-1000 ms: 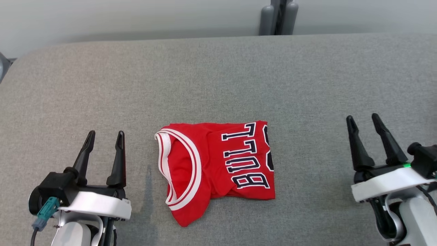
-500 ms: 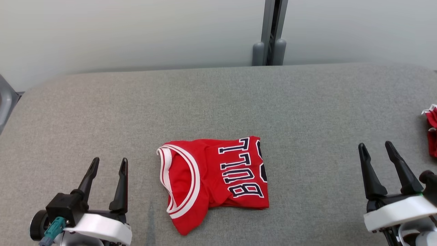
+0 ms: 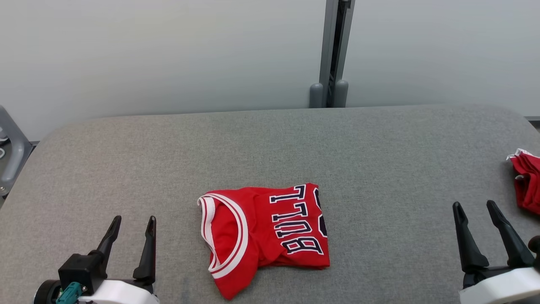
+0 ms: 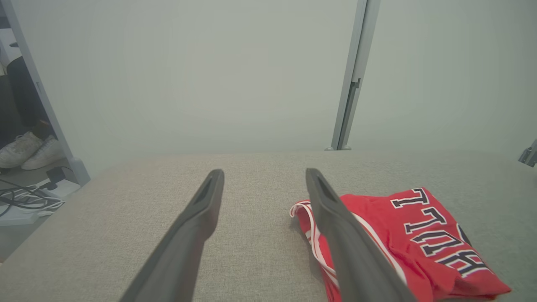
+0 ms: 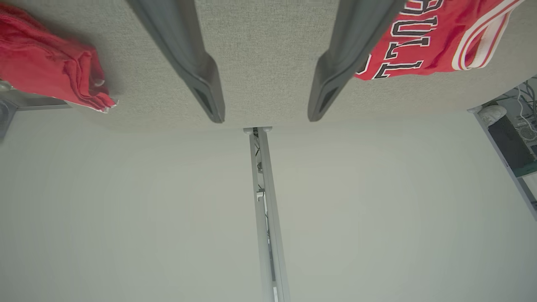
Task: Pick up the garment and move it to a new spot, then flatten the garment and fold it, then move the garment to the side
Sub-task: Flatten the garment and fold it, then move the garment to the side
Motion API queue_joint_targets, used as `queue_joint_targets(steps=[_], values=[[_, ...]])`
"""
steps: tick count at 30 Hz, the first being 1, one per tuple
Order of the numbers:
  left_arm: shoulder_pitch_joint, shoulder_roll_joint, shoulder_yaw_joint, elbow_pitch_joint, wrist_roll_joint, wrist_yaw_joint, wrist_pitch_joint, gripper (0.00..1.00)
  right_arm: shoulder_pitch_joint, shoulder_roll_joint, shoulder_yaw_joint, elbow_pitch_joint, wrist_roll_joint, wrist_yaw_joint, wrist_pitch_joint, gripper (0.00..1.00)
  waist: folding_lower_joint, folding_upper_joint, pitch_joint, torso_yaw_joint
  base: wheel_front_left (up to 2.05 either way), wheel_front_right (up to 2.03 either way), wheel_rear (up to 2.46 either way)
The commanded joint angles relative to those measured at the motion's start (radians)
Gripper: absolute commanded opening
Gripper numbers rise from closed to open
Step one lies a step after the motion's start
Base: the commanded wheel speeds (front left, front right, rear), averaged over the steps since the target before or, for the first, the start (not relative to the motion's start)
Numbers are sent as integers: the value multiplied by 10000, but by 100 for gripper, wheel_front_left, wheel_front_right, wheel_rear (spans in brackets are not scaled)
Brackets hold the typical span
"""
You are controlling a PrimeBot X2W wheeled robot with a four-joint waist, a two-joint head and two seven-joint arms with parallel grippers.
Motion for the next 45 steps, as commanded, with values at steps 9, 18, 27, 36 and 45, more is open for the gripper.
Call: queue_joint_targets(steps=[9, 18, 27, 36, 45], values=[[220, 93, 114, -159, -185, 190, 55, 100, 403, 213, -226, -419, -230, 0, 267, 100, 0, -1, -189, 35, 0, 0, 0], [35, 224, 185, -214, -248, 210, -52, 100, 484, 355, -270, -567, -263, 0, 308, 100, 0, -1, -157, 165, 0, 0, 0], [-39, 290, 108, -195, -281, 257, -59, 100, 498, 405, -274, -546, -249, 0, 239, 100, 0, -1, -126, 244, 0, 0, 0], [-79, 385, 23, -194, -349, 265, -20, 100, 538, 441, -327, -470, -209, 0, 232, 100, 0, -1, -128, 268, 0, 0, 0], [-231, 421, -15, -233, -413, 250, -79, 100, 187, 336, -96, -137, -58, 0, 216, 100, 0, -1, -78, 487, 0, 0, 0]])
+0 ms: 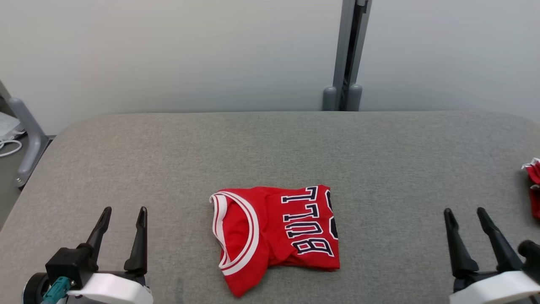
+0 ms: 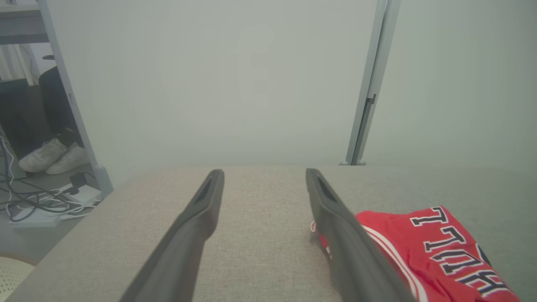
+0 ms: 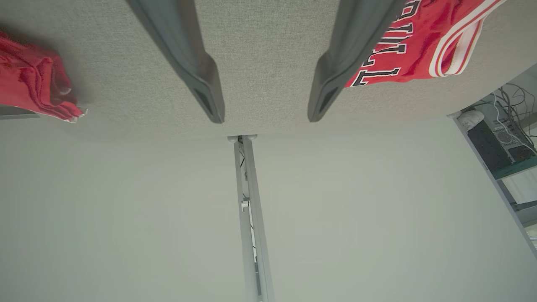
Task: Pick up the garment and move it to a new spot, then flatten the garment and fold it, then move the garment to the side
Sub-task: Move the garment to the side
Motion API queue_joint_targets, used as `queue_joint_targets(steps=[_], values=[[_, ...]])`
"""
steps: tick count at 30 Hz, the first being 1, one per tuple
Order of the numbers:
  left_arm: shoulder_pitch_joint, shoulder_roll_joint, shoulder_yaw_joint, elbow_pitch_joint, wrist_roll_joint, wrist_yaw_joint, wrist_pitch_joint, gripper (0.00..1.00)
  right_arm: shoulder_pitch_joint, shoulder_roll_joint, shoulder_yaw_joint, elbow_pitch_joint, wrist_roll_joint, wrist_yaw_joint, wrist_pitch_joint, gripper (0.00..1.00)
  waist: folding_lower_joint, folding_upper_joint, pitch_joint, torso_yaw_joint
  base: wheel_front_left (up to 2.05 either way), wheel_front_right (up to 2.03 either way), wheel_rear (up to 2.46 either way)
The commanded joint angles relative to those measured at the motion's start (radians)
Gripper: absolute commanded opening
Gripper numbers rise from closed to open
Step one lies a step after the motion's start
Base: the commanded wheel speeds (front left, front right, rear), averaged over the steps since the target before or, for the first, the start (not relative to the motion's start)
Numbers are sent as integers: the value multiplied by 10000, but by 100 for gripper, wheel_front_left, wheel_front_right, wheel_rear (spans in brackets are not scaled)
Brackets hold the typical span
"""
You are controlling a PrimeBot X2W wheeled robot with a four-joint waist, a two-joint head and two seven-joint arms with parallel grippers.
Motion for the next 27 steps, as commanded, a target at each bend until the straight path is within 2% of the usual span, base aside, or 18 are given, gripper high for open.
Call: queue_joint_targets(steps=[1, 5, 6, 8, 16, 23, 24, 25, 26, 27], values=[[-161, 77, 18, -39, -58, -2, -57, 100, -228, -99, 140, 167, 80, 0, -62, 100, 0, -1, 68, 110, 0, 0, 0], [-452, 83, -17, -63, -31, -12, -158, 100, -711, -161, 955, 1027, 376, 0, -166, 100, 0, -1, 295, 561, 0, 0, 0], [-647, 58, -71, -47, -69, -51, -208, 100, -993, -217, 1393, 1626, 519, 0, -200, 100, 0, -1, 463, 859, 0, 0, 0], [-775, 64, -47, -38, -90, -68, -265, 100, -1197, -234, 1622, 1934, 581, 0, -215, 100, 0, -1, 573, 981, 0, 0, 0], [-1632, -199, -212, 207, -227, -192, -741, 100, -2736, -428, 2686, 4798, 1033, 0, -372, 100, 0, -1, 1420, 2057, 0, 0, 0], [-1954, -273, -272, 567, -255, -236, -1020, 100, -3924, -441, 3449, 6791, 1580, 0, -419, 100, 0, -1, 1800, 2416, 0, 0, 0], [-1972, -270, -252, 617, -264, -230, -1053, 100, -4058, -442, 3595, 7068, 1667, 0, -270, 92, 0, -1, 1843, 2410, 0, 0, 0], [-1985, -277, -241, 663, -277, -221, -1084, 100, -4200, -466, 3703, 7316, 1756, 0, -149, 48, 0, -1, 1880, 2394, 0, 0, 0], [-2012, -293, -252, 703, -289, -225, -1099, 100, -4343, -448, 3798, 7535, 1911, 0, -95, 20, 0, -1, 1908, 2370, 0, 0, 0], [-2050, -296, -261, 745, -297, -237, -1113, 100, -4442, -424, 3904, 7728, 2059, 0, 17, 0, 0, -1, 1930, 2343, 0, 0, 0]])
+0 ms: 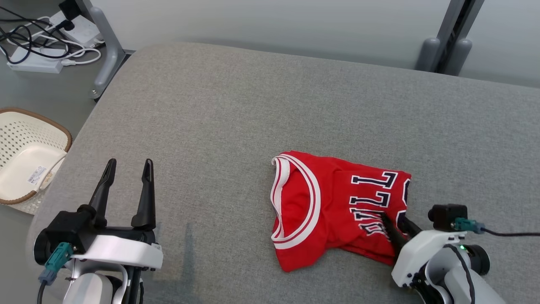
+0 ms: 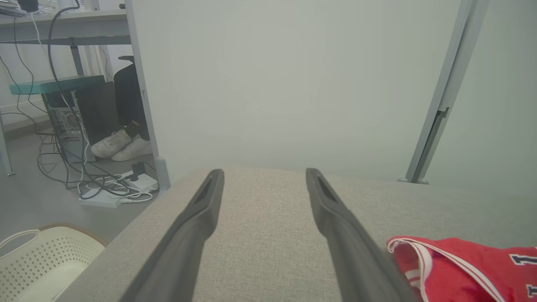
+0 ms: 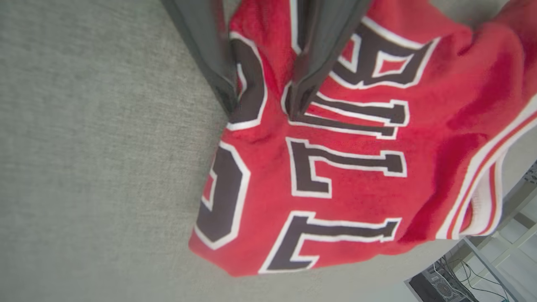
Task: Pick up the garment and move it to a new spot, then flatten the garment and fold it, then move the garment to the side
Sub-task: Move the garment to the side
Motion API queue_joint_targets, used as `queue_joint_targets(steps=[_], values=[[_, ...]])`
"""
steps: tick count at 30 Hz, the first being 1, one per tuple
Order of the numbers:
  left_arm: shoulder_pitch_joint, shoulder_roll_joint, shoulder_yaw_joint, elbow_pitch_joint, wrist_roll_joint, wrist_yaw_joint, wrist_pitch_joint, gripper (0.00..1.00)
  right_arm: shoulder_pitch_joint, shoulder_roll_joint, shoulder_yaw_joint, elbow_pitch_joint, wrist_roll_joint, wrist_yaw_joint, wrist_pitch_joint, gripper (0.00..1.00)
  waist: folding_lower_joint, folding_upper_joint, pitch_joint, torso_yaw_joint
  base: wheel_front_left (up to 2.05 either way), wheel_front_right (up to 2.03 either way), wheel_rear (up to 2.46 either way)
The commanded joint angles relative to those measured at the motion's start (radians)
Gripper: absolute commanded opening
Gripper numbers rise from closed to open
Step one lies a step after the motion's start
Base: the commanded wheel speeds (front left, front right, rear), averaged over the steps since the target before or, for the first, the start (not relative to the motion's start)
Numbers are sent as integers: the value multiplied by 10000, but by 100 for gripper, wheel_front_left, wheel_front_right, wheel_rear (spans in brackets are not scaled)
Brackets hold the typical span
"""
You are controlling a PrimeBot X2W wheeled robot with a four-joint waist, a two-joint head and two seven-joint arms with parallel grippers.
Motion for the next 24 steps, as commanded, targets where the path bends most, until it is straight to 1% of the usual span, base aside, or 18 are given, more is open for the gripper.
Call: queue_joint_targets(steps=[1, 5, 9, 13, 15, 18, 19, 22, 24], values=[[-238, 28, 6, 55, -55, -42, -54, 100, -99, -27, 202, 314, 187, 0, 243, 0, 0, 0, 47, -73, 0, 0, 0], [-292, 41, -30, 185, -50, -62, -101, 100, -615, -353, 577, 493, 606, -11, 114, 0, 0, 0, 96, -310, 0, 0, 0], [-327, 130, 5, 222, -62, -95, -167, 100, -847, -942, 1110, 134, 804, -13, 81, 0, 0, 0, 101, -793, 0, 0, 0], [-253, 181, 43, 138, -79, -92, -203, 100, -812, -1824, 1529, -580, 804, -7, 149, 0, 0, 0, 169, -1579, 0, 0, 0], [-231, 181, 43, 53, -60, -64, -202, 100, -691, -2423, 1692, -1038, 610, -5, 187, 0, 0, 0, 222, -2016, 0, 0, 0], [-277, 233, 54, -88, -55, -75, -234, 100, -513, -3302, 1587, -1750, 299, -5, 218, 0, 0, 0, 334, -2720, 0, 0, 0], [-277, 233, 54, -88, -55, -75, -234, 100, -513, -3302, 1587, -1750, 299, -5, 218, 0, 0, 0, 334, -2720, 0, 0, 0], [-317, 309, 55, -191, -62, -101, -234, 100, -388, -3988, 1173, -2423, -76, -4, 216, 0, 0, 0, 468, -3457, 0, 0, 0], [-403, 357, 14, -255, -50, -137, -210, 100, -269, -4203, 879, -2848, -245, -4, 376, 0, 0, 0, 561, -3910, 0, 0, 0]])
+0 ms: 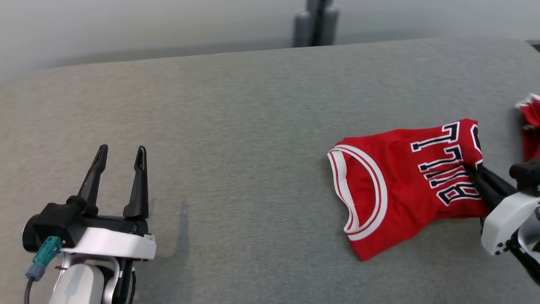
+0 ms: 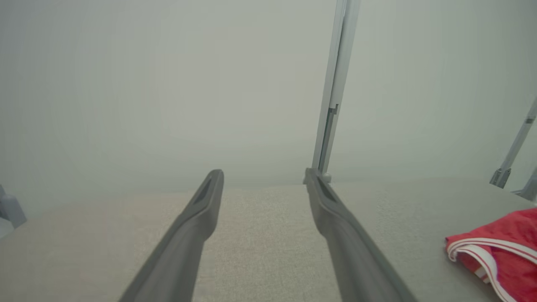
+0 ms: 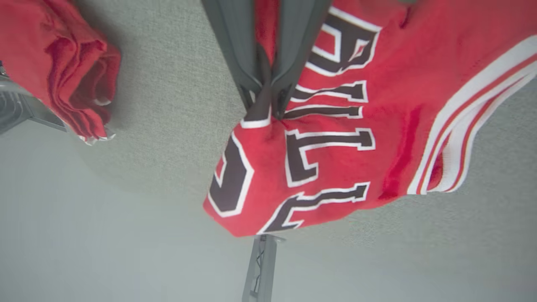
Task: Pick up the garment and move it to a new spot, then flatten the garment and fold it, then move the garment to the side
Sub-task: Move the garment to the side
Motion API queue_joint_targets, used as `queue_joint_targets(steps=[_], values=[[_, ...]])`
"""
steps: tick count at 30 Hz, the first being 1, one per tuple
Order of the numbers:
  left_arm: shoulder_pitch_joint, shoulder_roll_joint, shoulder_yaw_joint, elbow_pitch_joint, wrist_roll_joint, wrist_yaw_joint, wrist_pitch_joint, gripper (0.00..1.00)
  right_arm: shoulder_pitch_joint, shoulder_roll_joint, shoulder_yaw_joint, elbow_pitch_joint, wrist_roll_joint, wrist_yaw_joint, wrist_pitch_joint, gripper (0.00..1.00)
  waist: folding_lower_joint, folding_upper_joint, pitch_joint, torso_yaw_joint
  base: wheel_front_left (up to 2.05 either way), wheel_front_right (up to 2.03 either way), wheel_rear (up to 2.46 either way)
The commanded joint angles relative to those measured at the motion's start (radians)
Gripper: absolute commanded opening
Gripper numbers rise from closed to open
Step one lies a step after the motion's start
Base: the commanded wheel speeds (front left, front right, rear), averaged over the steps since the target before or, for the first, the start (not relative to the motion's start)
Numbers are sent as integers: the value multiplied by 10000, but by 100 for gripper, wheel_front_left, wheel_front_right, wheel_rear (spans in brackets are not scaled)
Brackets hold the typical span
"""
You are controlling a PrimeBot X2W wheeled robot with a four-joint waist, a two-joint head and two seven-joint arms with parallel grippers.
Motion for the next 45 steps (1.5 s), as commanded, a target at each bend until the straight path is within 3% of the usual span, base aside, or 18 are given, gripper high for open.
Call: queue_joint_targets(steps=[1, 7, 12, 16, 21, 30, 32, 33, 45], values=[[-215, 60, 4, -67, -10, -42, -2, 100, 60, -45, -76, -174, -117, -5, 8, 0, 0, 0, 272, -850, 0, 0, 0], [-453, 208, -32, -269, -37, -39, 186, 100, -612, 65, -403, -1122, -404, -5, 299, 0, 0, 0, 665, -1999, 0, 0, 0], [-837, 386, -150, -546, 64, -103, 506, 100, -1735, 135, -260, -713, -258, -5, 185, 0, 0, 0, 1174, -2448, 0, 0, 0], [-1138, 439, -268, -807, 146, -96, 693, 100, -2495, -532, -230, -133, -180, -7, -204, 0, 0, 0, 1625, -2464, 0, 0, 0], [-1365, 645, -370, -1123, 230, -156, 1025, 100, -3120, -1225, -1109, 843, 60, -6, -716, 0, 0, 0, 2232, -2404, 0, 0, 0], [-1812, 920, -484, -1657, 292, -216, 1303, 100, -4286, -1171, -2366, 3586, -466, -6, -1345, 0, 0, 0, 3407, -2021, 0, 0, 0], [-1944, 903, -559, -1658, 288, -265, 1298, 100, -4559, -1048, -2669, 4249, -759, -6, -1472, 76, 0, 0, 3573, -1872, 0, 0, 0], [-2007, 887, -573, -1651, 268, -262, 1283, 100, -4664, -1012, -2801, 4582, -944, -6, -1470, 100, 0, 0, 3650, -1813, 0, 0, 0], [-1810, 828, -511, -1102, 69, -143, 924, 100, -4846, -273, -3909, 6706, -1660, -6, -2109, 100, 0, 0, 3320, -1732, 0, 0, 0]])
